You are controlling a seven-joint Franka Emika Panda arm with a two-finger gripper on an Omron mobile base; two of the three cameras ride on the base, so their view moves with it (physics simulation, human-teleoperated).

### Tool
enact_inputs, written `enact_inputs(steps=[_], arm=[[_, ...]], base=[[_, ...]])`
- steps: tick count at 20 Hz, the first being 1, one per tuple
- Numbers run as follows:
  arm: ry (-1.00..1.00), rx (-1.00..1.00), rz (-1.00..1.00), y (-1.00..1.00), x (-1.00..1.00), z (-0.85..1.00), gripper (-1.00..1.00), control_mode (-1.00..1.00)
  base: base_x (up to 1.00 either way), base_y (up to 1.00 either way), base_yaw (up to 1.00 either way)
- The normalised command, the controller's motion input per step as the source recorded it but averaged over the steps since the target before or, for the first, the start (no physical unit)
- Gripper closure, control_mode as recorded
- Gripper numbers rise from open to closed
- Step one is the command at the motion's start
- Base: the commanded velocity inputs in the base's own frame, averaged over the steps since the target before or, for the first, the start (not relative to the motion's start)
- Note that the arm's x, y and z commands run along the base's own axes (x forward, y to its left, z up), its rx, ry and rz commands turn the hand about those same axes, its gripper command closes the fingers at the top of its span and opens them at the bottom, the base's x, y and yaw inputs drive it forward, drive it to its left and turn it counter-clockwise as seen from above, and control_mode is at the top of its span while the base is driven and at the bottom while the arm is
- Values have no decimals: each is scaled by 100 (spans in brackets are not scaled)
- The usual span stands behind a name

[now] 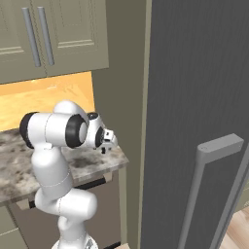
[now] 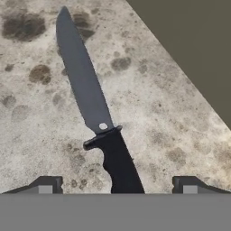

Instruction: Retrieve the butter from the fridge and place it on a plate on the dining table. Then retrieve the butter knife by the fridge and place it near the plate.

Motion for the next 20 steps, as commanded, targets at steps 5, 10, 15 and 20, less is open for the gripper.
enact_inputs(steps=[5,10,15,20], arm=[[0,5,0,0,0,-30,100,-100],[0,2,0,0,0,-10,100,-100],[0,0,0,0,0,0,100,-100],[0,-1,0,16,0,4,100,-100]], base=[[0,0,0],[0,0,0],[0,0,0],[0,0,0]])
